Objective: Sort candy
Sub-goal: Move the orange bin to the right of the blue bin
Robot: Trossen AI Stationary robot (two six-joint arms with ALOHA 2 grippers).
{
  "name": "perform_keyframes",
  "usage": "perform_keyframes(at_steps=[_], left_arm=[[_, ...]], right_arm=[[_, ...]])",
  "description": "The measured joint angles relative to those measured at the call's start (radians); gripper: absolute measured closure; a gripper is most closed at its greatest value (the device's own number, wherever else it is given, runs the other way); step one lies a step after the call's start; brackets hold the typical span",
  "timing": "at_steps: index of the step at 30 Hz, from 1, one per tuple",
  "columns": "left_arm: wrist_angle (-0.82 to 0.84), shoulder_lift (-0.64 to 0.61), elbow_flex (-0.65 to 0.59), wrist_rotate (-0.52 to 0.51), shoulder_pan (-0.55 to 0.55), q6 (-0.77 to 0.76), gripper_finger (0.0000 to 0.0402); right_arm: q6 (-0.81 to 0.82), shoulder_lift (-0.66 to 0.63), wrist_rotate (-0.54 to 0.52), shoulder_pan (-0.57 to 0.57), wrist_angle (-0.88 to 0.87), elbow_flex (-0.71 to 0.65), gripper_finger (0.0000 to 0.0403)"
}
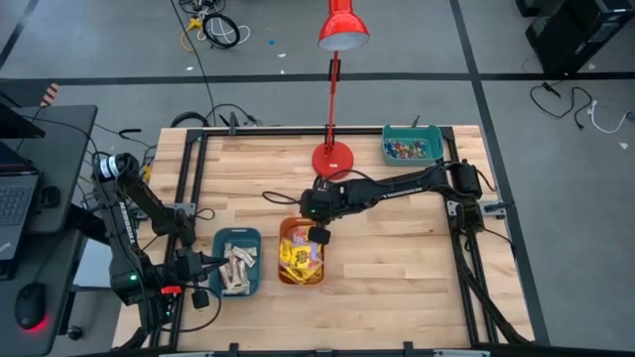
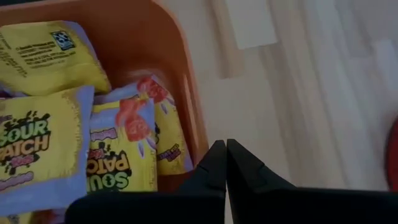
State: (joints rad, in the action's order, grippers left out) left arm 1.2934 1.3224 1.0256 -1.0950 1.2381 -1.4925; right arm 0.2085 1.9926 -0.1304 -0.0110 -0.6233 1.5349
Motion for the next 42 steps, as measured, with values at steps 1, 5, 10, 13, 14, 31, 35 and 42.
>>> perform_keyframes(at_steps=[1,5,10,13,14,31,35,42], left_arm=[[0.000,0.000,0.000,0.000,0.000,0.000,0.0402],[0.000,0.000,0.000,0.000,0.000,0.000,0.0402],[0.000,0.000,0.000,0.000,0.000,0.000,0.0402],[0.000,0.000,0.000,0.000,0.000,0.000,0.0402],[0.000,0.000,0.000,0.000,0.000,0.000,0.0402],[-0.017,0.000,0.000,0.012,0.000,0.000,0.0402],[-0.017,0.000,0.000,0.012,0.000,0.000,0.0402],[-0.017,0.000,0.000,0.030,0.000,0.000,0.0402]], right_arm=[[0.000,0.000,0.010,-0.001,0.003,0.000,0.0403],[0.002,0.000,0.042,-0.008,0.007,0.000,0.0403],[-0.010,0.000,0.054,-0.034,0.056,0.000,0.0403],[-0.036,0.000,0.061,-0.044,0.101,0.000,0.0403],[-0.042,0.000,0.059,-0.046,0.104,0.000,0.0403],[0.191,-0.132,-0.122,-0.096,-0.311,0.000,0.0403],[0.230,-0.133,-0.057,-0.129,-0.237,-0.066,0.0403],[0.341,-0.133,0.011,-0.180,0.006,-0.258,0.0403]])
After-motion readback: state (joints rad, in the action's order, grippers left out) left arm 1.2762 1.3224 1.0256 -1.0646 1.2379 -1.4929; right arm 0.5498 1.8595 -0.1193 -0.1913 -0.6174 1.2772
